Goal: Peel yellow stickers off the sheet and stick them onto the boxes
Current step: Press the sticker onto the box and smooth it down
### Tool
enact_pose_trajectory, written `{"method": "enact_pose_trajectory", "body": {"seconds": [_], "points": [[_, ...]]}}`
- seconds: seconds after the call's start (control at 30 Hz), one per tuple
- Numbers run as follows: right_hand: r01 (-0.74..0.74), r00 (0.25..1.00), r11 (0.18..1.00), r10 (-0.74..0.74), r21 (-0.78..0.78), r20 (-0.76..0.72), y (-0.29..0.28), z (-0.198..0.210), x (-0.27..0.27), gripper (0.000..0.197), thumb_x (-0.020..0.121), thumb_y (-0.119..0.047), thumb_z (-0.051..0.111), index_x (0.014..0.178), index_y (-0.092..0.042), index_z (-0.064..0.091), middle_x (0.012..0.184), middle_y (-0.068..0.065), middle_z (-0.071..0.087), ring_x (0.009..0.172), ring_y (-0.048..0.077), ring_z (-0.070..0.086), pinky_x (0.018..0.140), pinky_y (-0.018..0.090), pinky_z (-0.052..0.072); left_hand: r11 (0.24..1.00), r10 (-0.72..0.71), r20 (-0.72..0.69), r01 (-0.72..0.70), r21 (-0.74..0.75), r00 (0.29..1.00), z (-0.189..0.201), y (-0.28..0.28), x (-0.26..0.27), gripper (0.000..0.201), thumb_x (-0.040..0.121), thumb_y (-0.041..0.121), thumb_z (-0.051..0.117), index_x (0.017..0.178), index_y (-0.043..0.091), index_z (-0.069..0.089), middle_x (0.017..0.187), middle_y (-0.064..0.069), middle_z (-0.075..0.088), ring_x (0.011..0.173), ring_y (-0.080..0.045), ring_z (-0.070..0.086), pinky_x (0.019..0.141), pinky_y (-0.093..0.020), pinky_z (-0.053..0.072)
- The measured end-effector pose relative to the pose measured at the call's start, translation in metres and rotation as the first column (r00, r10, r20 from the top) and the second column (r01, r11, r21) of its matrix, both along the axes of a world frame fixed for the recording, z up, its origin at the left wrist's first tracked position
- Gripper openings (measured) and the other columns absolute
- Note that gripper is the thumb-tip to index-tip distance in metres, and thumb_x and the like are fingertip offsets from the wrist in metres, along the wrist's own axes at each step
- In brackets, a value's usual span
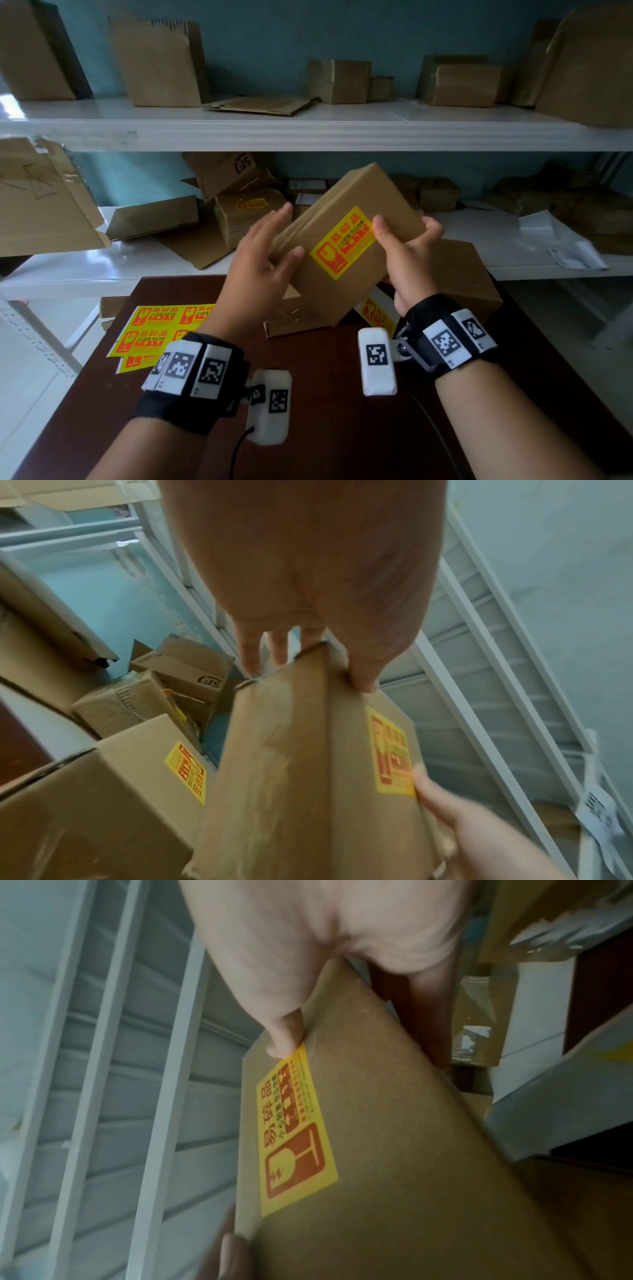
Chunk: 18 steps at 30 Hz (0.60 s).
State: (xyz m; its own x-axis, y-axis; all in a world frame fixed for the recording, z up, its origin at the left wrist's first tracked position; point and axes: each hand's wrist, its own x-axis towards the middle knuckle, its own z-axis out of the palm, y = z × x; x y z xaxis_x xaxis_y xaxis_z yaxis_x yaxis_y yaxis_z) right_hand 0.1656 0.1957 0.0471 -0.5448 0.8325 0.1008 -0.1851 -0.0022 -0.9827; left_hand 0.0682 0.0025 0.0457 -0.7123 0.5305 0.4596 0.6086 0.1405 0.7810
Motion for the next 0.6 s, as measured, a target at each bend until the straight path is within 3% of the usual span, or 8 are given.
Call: {"method": "enact_pose_trajectory", "body": {"seconds": [0.1,0.17,0.23,0.33,0.47,0.6], "points": [[0.009,1.0,0.991,-0.011,-0.136,-0.015,0.008,0.001,0.001,0.066,0.087,-0.042,0.076,0.132,-0.031,0.029,0.12,-0.001,0.061,0.106,0.02,0.066,0.087,0.057,0.059,1.0,0.019,0.197,-0.021,0.008,0.98,0.002,-0.007,-0.005,0.084,0.079,0.057,0.066,0.152,0.046,0.025,0.157,0.011,0.033,0.141,-0.011,0.035,0.112,-0.043,0.039],[-0.038,0.999,0.988,0.04,-0.153,0.01,0.007,-0.001,0.0,0.058,0.091,-0.041,0.071,0.132,-0.034,0.029,0.118,-0.002,0.06,0.106,0.02,0.065,0.089,0.058,0.057,0.997,-0.077,0.354,0.073,0.026,0.932,0.002,-0.008,-0.003,0.091,0.077,0.051,0.071,0.153,0.047,0.02,0.145,0.016,0.042,0.128,-0.008,0.048,0.098,-0.031,0.047],[-0.101,0.994,0.986,0.106,-0.132,0.03,0.004,-0.004,-0.002,0.053,0.096,-0.037,0.066,0.133,-0.036,0.029,0.118,-0.005,0.059,0.107,0.019,0.064,0.09,0.059,0.056,0.993,-0.114,0.419,0.108,0.038,0.901,-0.001,-0.007,-0.002,0.088,0.08,0.042,0.074,0.152,0.047,0.023,0.124,0.023,0.047,0.11,0.001,0.055,0.086,-0.02,0.05],[-0.18,0.983,0.976,0.182,-0.124,0.001,0.005,-0.007,-0.003,0.065,0.098,-0.028,0.064,0.147,-0.038,0.023,0.122,-0.005,0.061,0.112,0.025,0.064,0.089,0.06,0.057,0.993,-0.1,0.479,0.061,0.097,0.872,-0.004,-0.007,-0.011,0.072,0.08,0.044,0.076,0.144,0.043,0.042,0.129,0.011,0.055,0.112,-0.014,0.063,0.09,-0.034,0.054],[-0.278,0.96,0.954,0.278,-0.113,-0.015,0.007,-0.009,-0.005,0.074,0.099,-0.027,0.063,0.154,-0.043,0.016,0.137,-0.001,0.059,0.116,0.032,0.065,0.086,0.053,0.06,0.975,-0.111,0.572,-0.022,0.221,0.813,-0.006,-0.011,-0.025,0.046,0.083,0.042,0.075,0.126,0.032,0.06,0.12,0.001,0.07,0.107,-0.02,0.07,0.086,-0.043,0.058],[-0.337,0.923,0.941,0.327,0.016,0.204,0.01,-0.02,-0.008,0.065,0.099,-0.038,0.061,0.155,-0.036,0.028,0.153,-0.002,0.044,0.133,0.024,0.052,0.108,0.05,0.047,0.952,-0.045,0.612,-0.153,0.267,0.79,-0.015,-0.021,-0.046,0.045,0.086,0.043,0.073,0.125,0.024,0.062,0.116,-0.002,0.072,0.109,-0.024,0.068,0.087,-0.044,0.056]]}}
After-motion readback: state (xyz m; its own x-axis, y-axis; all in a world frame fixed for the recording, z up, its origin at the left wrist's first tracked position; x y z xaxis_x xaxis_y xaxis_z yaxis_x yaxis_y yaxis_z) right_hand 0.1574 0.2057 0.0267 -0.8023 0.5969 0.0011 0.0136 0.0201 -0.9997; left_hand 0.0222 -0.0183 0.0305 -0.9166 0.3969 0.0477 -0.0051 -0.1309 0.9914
